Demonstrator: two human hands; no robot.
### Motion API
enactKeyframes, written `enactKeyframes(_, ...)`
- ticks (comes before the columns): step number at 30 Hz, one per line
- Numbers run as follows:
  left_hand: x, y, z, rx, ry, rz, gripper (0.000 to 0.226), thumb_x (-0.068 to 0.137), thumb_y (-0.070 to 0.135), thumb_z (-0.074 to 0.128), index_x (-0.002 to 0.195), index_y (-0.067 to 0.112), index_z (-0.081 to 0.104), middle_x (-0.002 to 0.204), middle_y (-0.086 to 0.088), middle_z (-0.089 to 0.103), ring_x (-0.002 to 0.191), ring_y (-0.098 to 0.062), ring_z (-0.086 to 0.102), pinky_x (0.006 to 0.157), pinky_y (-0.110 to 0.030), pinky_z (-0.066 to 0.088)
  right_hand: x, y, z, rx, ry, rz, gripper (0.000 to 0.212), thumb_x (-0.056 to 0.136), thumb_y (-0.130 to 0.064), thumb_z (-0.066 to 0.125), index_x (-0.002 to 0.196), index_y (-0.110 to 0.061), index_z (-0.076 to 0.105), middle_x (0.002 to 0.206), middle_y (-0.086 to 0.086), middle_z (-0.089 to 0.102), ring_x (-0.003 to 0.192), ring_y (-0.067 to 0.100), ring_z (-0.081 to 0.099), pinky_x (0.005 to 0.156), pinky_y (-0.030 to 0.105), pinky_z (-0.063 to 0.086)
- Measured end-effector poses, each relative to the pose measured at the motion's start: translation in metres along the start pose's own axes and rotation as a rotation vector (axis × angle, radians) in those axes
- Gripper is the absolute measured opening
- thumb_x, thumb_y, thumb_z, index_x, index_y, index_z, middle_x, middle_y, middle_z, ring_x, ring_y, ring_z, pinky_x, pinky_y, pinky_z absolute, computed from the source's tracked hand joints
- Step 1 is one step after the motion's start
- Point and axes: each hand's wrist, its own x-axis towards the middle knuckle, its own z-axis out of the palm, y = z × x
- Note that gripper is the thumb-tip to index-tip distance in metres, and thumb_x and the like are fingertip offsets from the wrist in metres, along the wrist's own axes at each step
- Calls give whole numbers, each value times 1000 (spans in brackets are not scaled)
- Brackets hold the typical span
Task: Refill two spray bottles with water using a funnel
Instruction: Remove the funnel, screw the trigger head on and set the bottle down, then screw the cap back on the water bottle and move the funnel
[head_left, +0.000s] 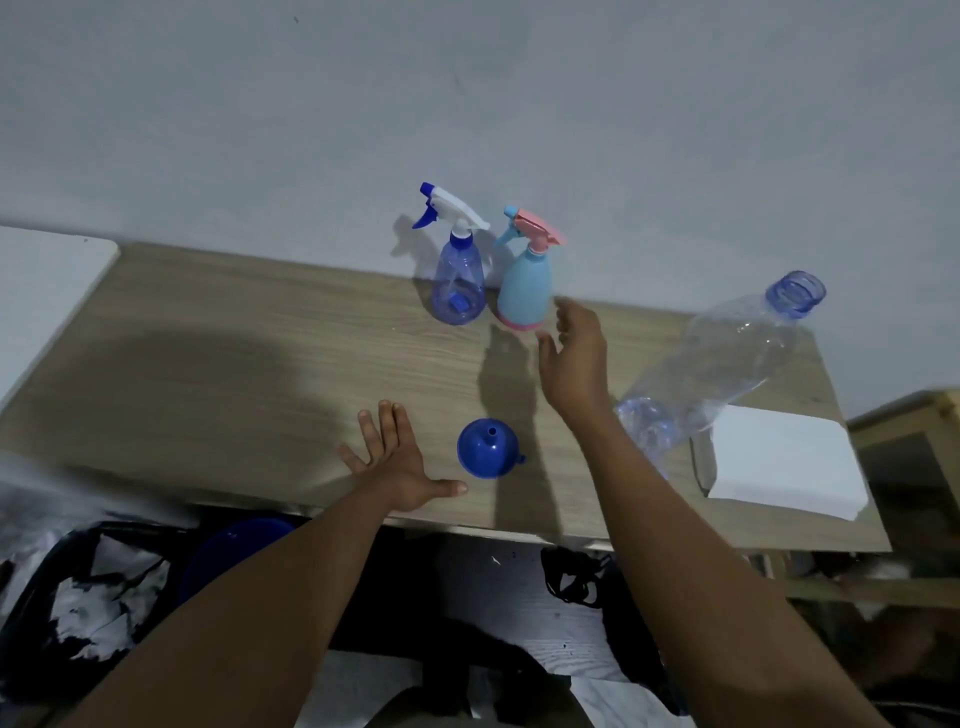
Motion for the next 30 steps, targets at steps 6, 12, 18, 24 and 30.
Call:
enactKeyframes(6, 4, -10, 20, -99, 192, 43, 158, 37, 92, 63, 154, 16, -13, 162, -2, -24, 145, -30, -31, 119, -61, 2, -115, 60, -24, 10, -205, 219, 28, 97, -8, 50, 121, -15, 63, 114, -1, 59, 105, 15, 57, 98, 39, 49)
enactKeyframes(12, -17, 18, 32, -292, 525, 142, 107, 68, 39, 75, 154, 20, 14, 162, -4, 20, 150, -26, 13, 118, -58, 14, -146, 106, -89, -148, -48, 376, 13, 93, -7, 54, 95, -8, 67, 98, 1, 55, 89, 18, 55, 76, 24, 38)
enactKeyframes(18, -66, 130, 0, -454, 747, 503, 82, 76, 32, 69, 148, 13, 34, 152, -7, 38, 142, -24, 32, 117, -40, 25, -122, 137, -109, -207, -124, 422, 13, 85, -9, 55, 81, -11, 67, 94, 12, 65, 81, 29, 62, 71, 31, 49)
enactKeyframes(24, -95, 223, -18, -597, 593, 728, 96, 74, 48, 78, 151, 29, 24, 154, 8, 31, 142, -12, 31, 116, -37, 33, -123, 130, -125, -97, -96, 436, 12, 94, -12, 55, 85, -14, 63, 91, 9, 62, 86, 33, 63, 72, 29, 42)
enactKeyframes(30, -106, 273, -26, -628, 548, 756, 108, 65, 53, 84, 151, 27, 24, 152, 8, 38, 136, -9, 38, 112, -30, 36, -80, 80, -195, 98, 108, 293, 39, 96, -20, 63, 132, -5, 59, 124, 12, 66, 99, 21, 65, 82, 21, 44)
